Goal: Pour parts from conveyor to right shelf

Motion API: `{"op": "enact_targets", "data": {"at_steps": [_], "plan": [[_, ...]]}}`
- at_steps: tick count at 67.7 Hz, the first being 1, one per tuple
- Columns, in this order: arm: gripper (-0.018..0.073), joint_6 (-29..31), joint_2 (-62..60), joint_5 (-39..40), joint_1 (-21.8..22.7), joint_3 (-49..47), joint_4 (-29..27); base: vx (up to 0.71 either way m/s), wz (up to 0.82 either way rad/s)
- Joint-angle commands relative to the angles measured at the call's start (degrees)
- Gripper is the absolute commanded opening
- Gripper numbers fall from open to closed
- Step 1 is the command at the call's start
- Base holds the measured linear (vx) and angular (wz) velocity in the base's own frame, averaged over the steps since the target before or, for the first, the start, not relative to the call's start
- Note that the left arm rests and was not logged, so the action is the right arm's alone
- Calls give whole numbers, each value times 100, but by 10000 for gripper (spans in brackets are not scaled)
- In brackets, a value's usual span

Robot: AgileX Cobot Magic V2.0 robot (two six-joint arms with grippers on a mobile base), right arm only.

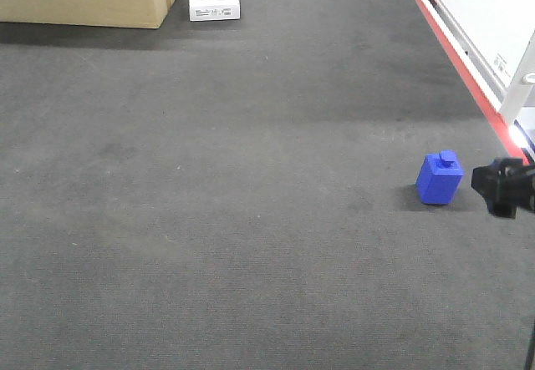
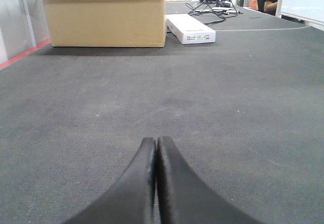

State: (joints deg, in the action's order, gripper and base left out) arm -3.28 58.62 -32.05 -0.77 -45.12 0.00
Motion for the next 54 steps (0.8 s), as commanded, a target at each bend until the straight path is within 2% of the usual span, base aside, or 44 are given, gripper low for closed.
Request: {"op": "enact_targets", "data": {"at_steps": [1, 24, 38, 54], "plan": [[659, -70, 254, -329, 33, -665, 122, 0, 0], [643, -43, 2281, -2645, 33, -3098, 514, 0, 0], [634, 140, 3548, -3436, 33, -4634, 493, 0, 0], [629, 280, 4826, -4174, 33, -5956, 506, 0, 0]]}}
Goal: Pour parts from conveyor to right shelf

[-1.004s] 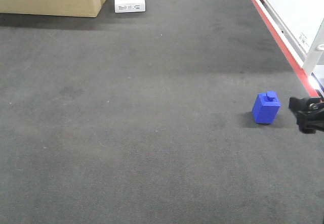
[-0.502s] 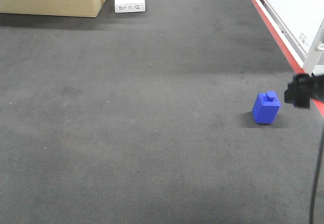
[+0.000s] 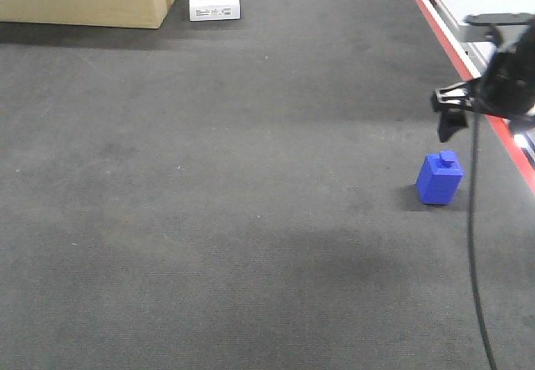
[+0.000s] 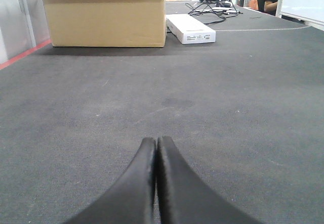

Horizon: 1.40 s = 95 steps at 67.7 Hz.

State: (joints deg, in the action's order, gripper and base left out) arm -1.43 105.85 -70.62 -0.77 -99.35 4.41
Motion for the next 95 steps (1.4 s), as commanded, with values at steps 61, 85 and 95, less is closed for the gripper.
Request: {"op": "enact_targets", "data": {"at_steps": [61, 85, 95], "plan": [[558, 212, 1982, 51, 33, -1120, 262, 0, 0], [7, 143, 1986, 470, 33, -1120, 262, 0, 0], [-11, 143, 1957, 486, 33, -1120, 236, 0, 0]]}}
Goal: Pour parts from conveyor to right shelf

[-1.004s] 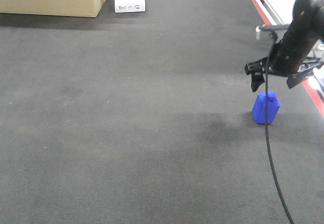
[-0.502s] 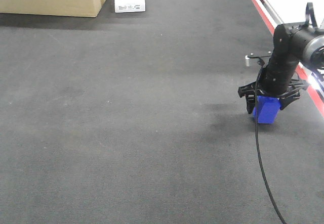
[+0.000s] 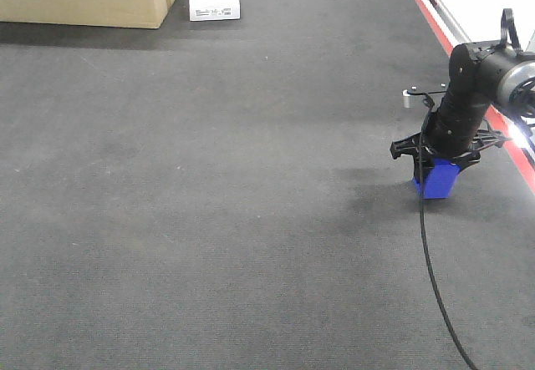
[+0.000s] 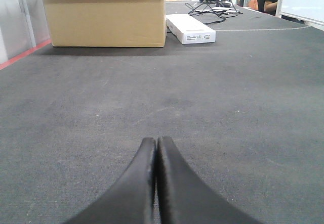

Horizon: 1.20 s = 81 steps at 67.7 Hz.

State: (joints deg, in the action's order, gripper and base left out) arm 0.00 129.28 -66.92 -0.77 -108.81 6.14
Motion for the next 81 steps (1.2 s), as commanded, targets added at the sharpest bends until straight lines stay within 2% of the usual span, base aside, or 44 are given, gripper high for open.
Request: {"op": "enact_targets", "data": {"at_steps": [1, 18, 27, 36, 63, 81], "plan": [[-11, 0, -397, 116, 33, -174, 64, 0, 0], [-9, 0, -954, 105, 33, -102, -61, 0, 0], [-7, 0, -1644, 518, 23, 425, -259, 0, 0], [-6, 0, -2661, 1318, 23, 1650, -494, 0, 0], [-6, 0, -6323, 3640, 23, 5220, -506, 0, 0], [-6, 0, -9054, 4157, 23, 6799, -457, 0, 0]]}}
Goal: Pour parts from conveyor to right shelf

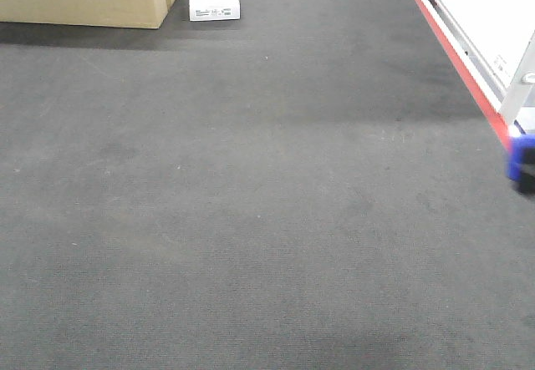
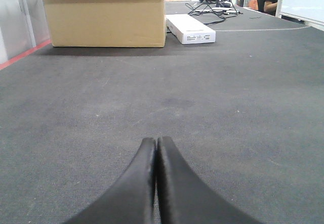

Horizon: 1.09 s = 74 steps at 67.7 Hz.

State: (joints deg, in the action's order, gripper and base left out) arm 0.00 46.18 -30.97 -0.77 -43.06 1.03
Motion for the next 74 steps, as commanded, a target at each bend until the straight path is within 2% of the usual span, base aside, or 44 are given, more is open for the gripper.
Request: {"op": "enact_targets", "data": {"at_steps": [1, 14, 30, 74], "plan": [[-6, 0, -965, 568, 23, 298, 69, 0, 0], [-6, 0, -2824, 385, 23, 1207, 172, 0, 0], [-6, 0, -4132, 41, 23, 1858, 240, 0, 0], [-6, 0, -4143, -95, 23, 1921, 331, 0, 0]]}}
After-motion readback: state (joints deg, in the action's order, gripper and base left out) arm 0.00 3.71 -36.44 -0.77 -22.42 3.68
